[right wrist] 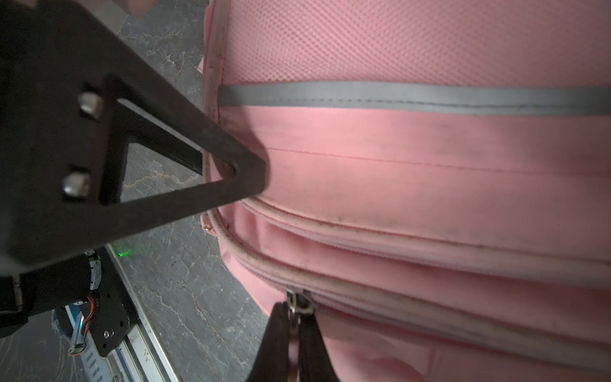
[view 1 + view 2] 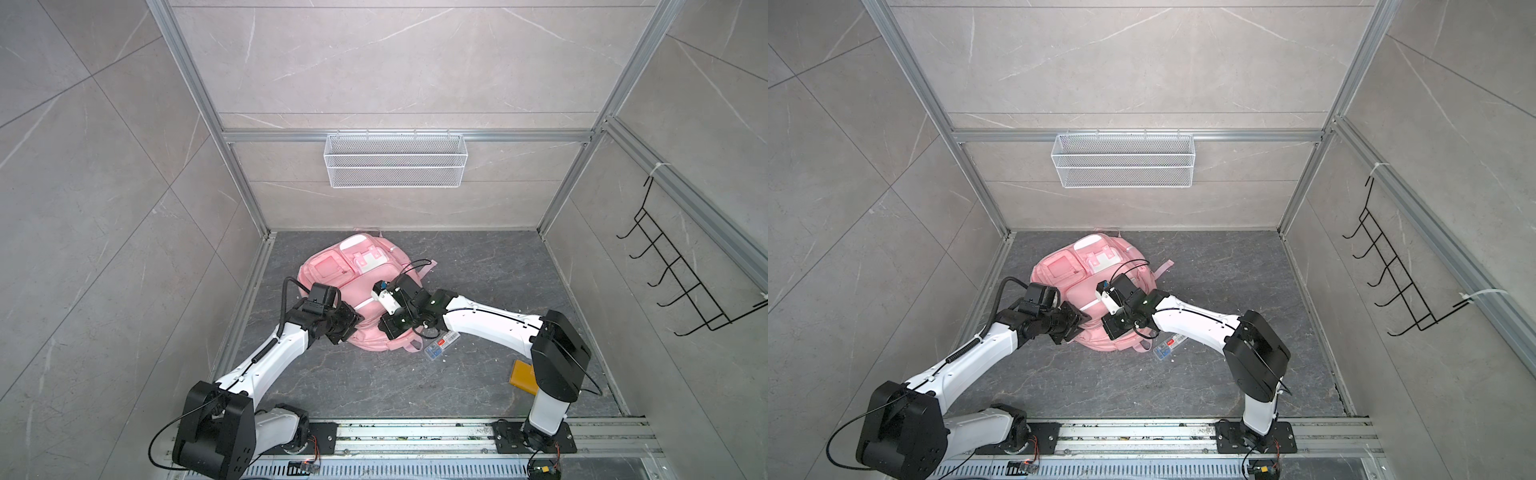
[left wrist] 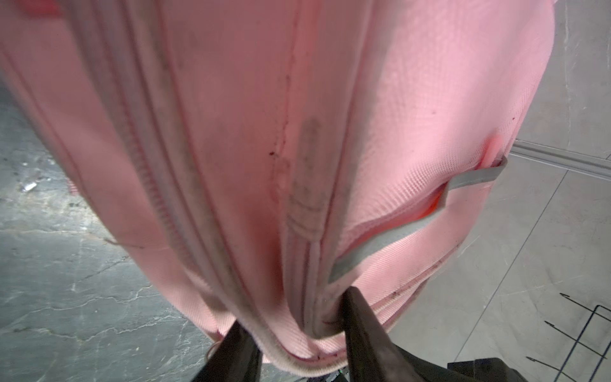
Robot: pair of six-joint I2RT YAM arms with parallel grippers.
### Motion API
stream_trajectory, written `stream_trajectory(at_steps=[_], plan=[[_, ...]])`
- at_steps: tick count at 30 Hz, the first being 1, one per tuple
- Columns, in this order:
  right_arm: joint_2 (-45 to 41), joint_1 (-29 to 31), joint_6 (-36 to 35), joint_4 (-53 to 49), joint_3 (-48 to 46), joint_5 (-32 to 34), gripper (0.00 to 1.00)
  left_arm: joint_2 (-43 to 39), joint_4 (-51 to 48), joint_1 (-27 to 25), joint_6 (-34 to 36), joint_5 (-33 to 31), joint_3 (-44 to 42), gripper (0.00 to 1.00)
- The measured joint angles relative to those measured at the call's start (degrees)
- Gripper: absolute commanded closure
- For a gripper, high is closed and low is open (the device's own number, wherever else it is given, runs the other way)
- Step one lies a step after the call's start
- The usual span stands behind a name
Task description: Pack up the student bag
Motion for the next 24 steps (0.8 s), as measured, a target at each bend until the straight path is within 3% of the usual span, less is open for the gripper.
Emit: stream_trajectory(at_steps=[4, 5, 24], plan=[[0.5, 0.0, 0.0, -0.3, 0.0, 0.1, 1.0, 0.5, 0.9, 0.0, -1.1, 0.0, -0.5, 0.98], [0.7, 0.0, 0.0, -0.4, 0.0, 0.1, 1.0, 0.7, 0.9, 0.0, -1.0, 0.0, -0.5, 1.0], [0.1, -2.3, 2.0, -0.8, -1.2, 2.3, 1.0, 2.8, -1.5, 1.1, 3.1, -1.2, 2.8, 1.0]])
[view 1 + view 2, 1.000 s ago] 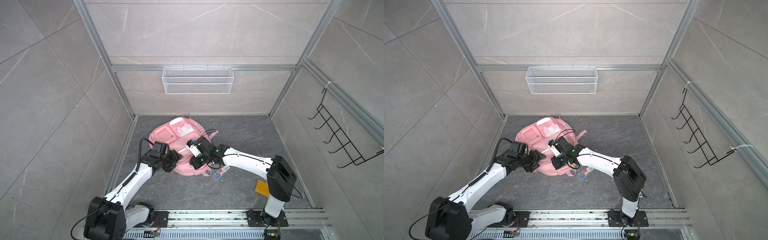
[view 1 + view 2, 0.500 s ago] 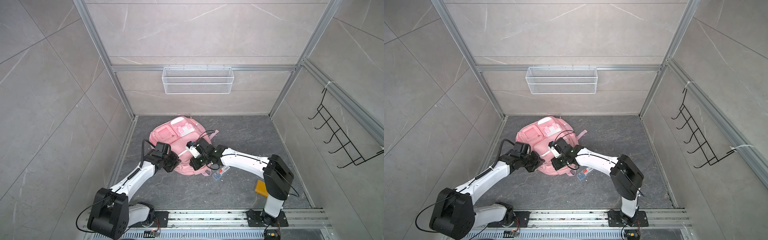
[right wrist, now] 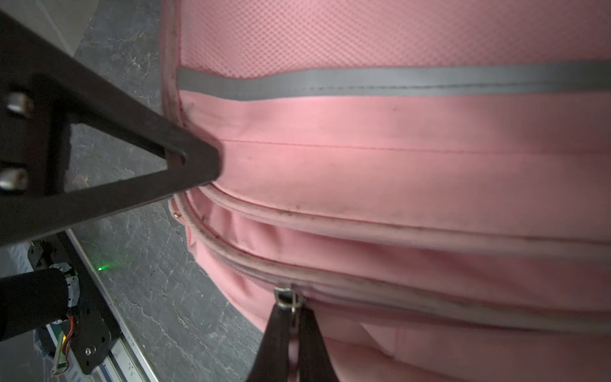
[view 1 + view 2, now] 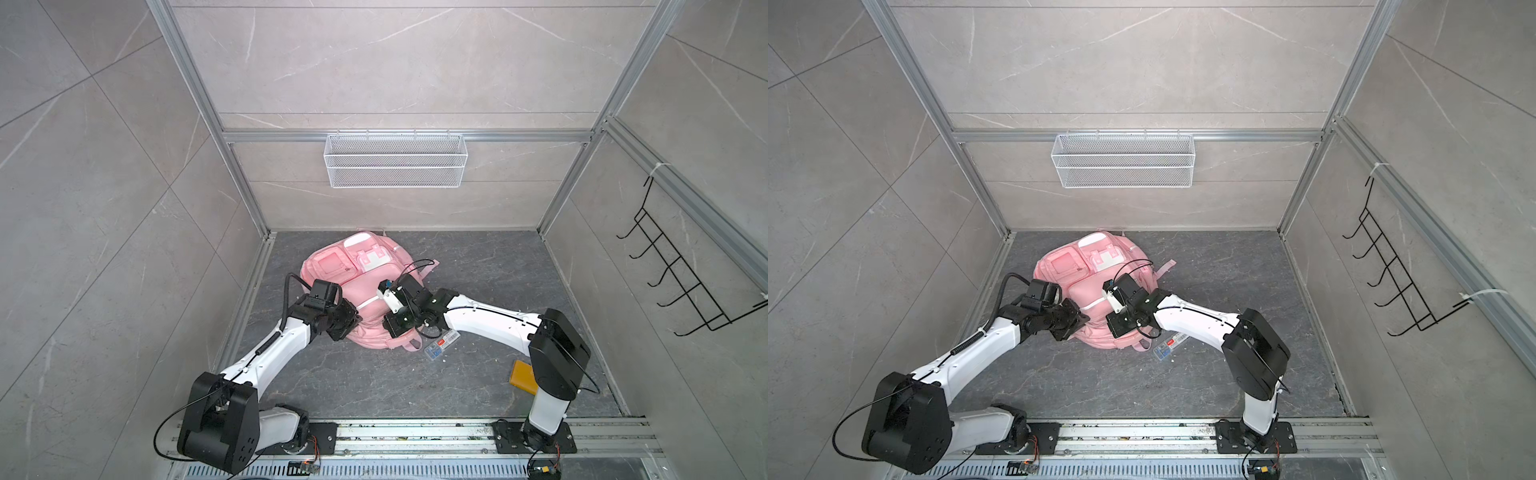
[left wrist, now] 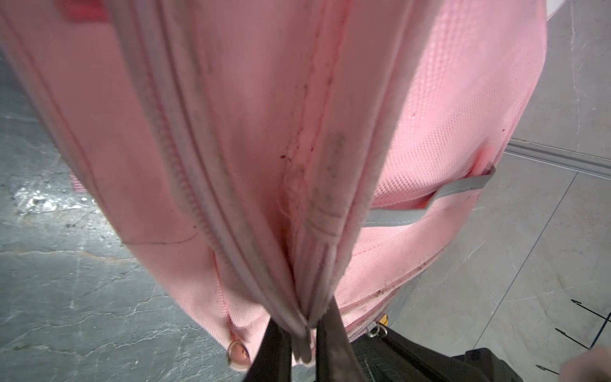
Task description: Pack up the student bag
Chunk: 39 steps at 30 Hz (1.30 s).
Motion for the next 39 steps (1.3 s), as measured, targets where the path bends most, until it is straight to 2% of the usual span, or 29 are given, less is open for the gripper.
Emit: stream_trajectory(at_steps=[8, 14, 23, 27, 31, 32, 34, 35, 37, 39], plan=[[-2.8, -4.8, 1.5, -1.9, -1.1, 2.0, 1.0, -1.7, -3.7, 2.7, 4.7, 0.0, 1.7, 1.0], [-3.8, -7.5, 1.4, -2.8, -1.2, 2.5, 1.0, -3.7, -7.3, 7.1, 9.2, 0.7, 2.4, 1.0], [-4.6, -8.2, 0.1, -2.2, -2.5, 2.4, 1.0, -4.1, -11.4, 14.3, 16.5, 5.2, 3.6, 1.0], [-5.4, -8.3, -1.6, -0.8, -3.8, 1.4, 1.0, -1.6, -14.1, 15.6, 21.6, 6.0, 7.0, 1.0], [-5.9, -8.2, -3.1, 0.8, -5.3, -0.1, 1.0, 4.5, -17.2, 16.0, 27.2, 5.8, 13.2, 0.99], [-5.9, -8.1, -3.3, 0.8, -5.3, -0.2, 1.0, 6.2, -18.1, 16.1, 28.5, 5.7, 15.0, 0.77], [-5.9, -7.5, -3.6, 1.0, -5.2, -0.2, 1.0, 8.9, -19.2, 16.2, 30.5, 4.5, 18.2, 0.53], [-5.9, -7.1, -3.7, 1.0, -5.2, -0.1, 1.0, 9.8, -19.2, 16.3, 31.2, 2.9, 19.7, 0.37], [-5.8, -6.4, -3.5, 1.1, -5.1, -0.2, 1.0, 10.1, -19.6, 16.5, 32.4, 0.2, 22.0, 0.18], [-4.8, -5.8, -3.0, 0.9, -3.9, -0.3, 1.0, 9.7, -21.5, 16.4, 33.1, -2.8, 23.8, 0.11]])
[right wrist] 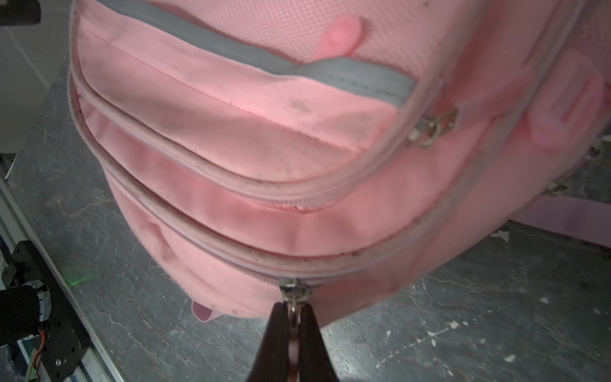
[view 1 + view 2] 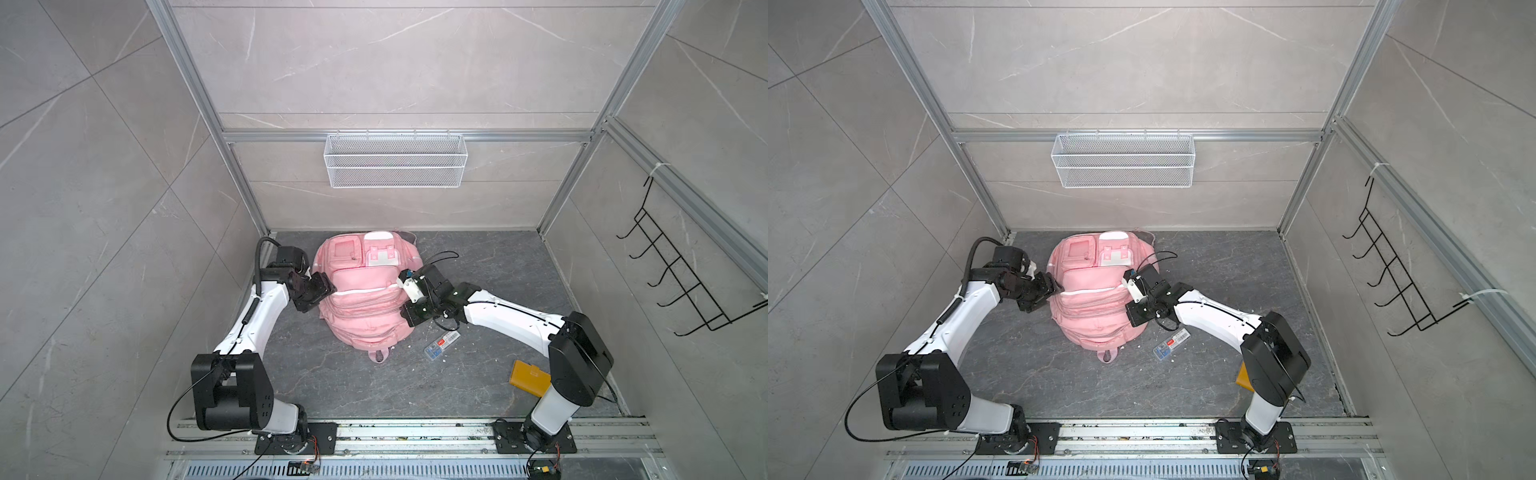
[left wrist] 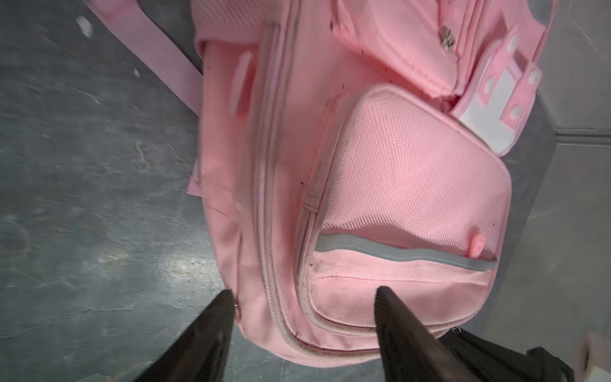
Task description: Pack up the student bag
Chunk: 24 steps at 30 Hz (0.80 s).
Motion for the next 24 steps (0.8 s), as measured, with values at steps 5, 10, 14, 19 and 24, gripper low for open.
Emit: stream_trajectory(at_steps=[5, 10, 14, 19, 24], plan=[[4.0, 1.7, 1.6, 0.5, 4.9, -1.8, 1.0, -6.4, -4.3, -2.8, -1.0, -2.6, -1.8, 0.15], [6.4, 4.0, 1.8, 2.2, 7.5, -4.9, 1.0, -17.7, -2.4, -7.2, -10.1, 2.6, -12.0, 0.36], [7.7, 5.4, 1.8, 3.4, 8.6, -7.5, 1.0, -19.8, 4.5, -10.2, -19.0, 5.0, -19.0, 0.34], [9.4, 7.5, 1.3, 3.4, 10.5, -9.0, 1.0, -17.0, 13.0, -11.0, -27.0, 6.2, -22.4, 0.31], [9.8, 9.1, 0.7, 3.4, 11.0, -9.4, 1.0, -15.0, 17.6, -11.9, -30.4, 6.4, -23.8, 0.5]])
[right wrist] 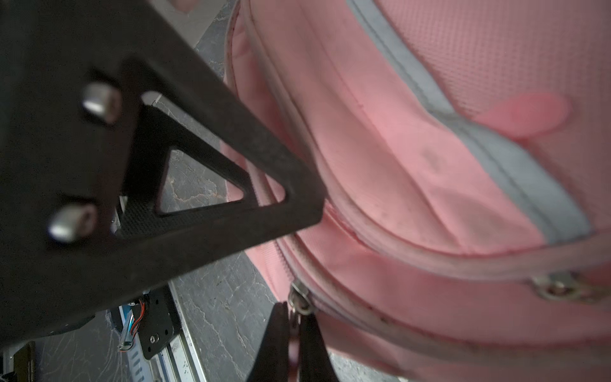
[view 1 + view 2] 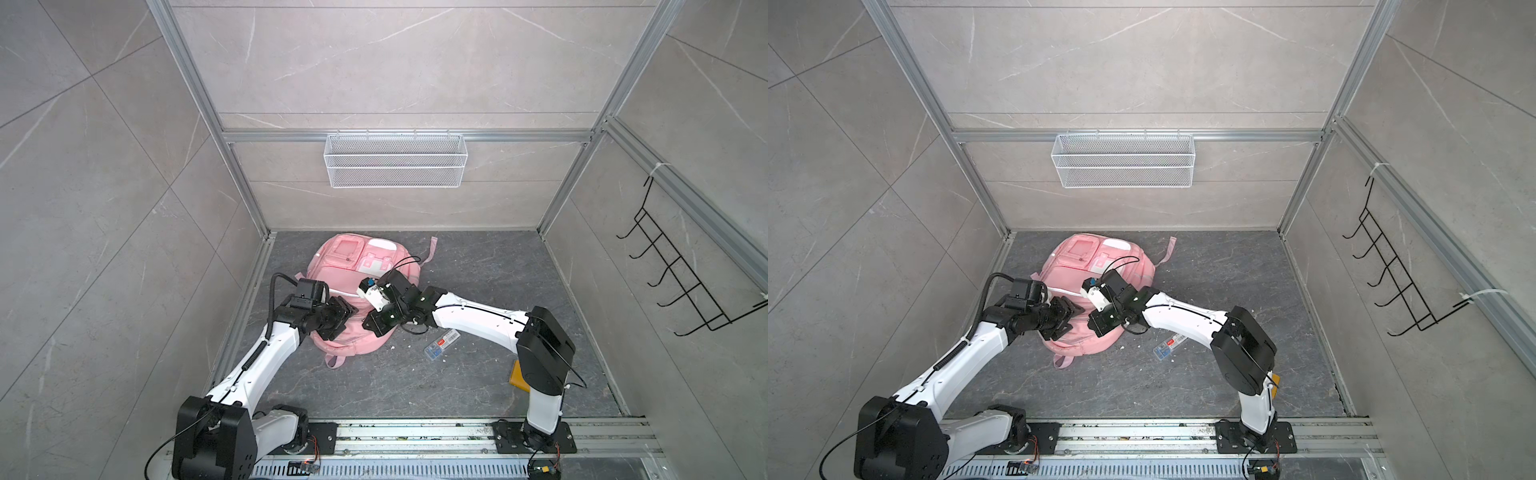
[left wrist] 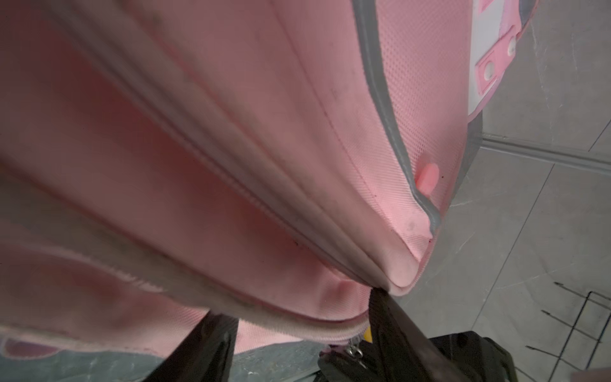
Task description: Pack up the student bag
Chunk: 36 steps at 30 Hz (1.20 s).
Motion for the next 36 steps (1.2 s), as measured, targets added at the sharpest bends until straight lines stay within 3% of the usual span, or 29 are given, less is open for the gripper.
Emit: stream_trajectory(at_steps=[5, 8, 15, 23, 36], plan=[[0.1, 0.0, 0.0, -0.5, 0.0, 0.5, 1.0, 1.5, 2.3, 0.0, -2.4, 0.0, -1.1, 0.85], [0.1, 0.0, 0.0, -1.2, 0.0, 1.3, 1.0, 1.3, 3.2, 0.0, -3.2, -0.3, -1.1, 1.0], [-1.0, -0.5, 0.1, -1.5, -2.1, 3.5, 1.0, 0.9, 3.0, 0.4, -3.1, -0.6, -1.1, 1.0], [-4.6, -8.8, 0.4, -1.6, -6.0, 4.0, 1.0, 0.5, 2.7, 1.3, -1.2, 0.2, -1.1, 1.0], [-4.2, -14.5, -5.4, -5.7, -3.9, 3.1, 1.0, -4.6, 0.8, 1.5, 1.8, 1.5, -3.9, 1.0]])
